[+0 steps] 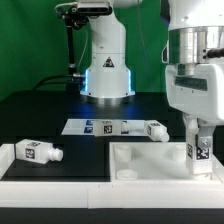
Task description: Assemble one leg
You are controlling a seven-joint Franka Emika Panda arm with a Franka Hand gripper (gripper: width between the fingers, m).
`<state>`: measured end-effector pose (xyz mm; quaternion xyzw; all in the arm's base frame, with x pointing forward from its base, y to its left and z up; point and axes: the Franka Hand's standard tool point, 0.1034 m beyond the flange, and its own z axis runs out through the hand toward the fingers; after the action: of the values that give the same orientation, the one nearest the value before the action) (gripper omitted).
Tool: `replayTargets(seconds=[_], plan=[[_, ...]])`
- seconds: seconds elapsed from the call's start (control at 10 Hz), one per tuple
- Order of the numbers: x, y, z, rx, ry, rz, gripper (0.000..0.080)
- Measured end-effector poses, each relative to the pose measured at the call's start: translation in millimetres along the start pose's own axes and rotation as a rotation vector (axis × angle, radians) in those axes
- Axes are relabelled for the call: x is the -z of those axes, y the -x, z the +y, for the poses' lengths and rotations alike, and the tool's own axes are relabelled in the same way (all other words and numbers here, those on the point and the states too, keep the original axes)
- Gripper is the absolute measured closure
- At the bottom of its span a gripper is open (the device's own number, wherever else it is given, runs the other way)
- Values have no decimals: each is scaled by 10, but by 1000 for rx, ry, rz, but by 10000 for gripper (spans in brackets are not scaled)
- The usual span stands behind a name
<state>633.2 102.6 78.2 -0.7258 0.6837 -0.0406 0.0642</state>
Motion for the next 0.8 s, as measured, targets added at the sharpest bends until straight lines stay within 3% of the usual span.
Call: replayTargets(seconds=[0.1, 0.3, 0.5, 0.8], plan=[[-1, -5, 0, 18, 0, 0, 511], [24, 6, -39, 235, -4, 6, 199], [4, 65, -17, 575, 13, -2, 165], [-27, 24, 24, 773, 18, 14, 151]])
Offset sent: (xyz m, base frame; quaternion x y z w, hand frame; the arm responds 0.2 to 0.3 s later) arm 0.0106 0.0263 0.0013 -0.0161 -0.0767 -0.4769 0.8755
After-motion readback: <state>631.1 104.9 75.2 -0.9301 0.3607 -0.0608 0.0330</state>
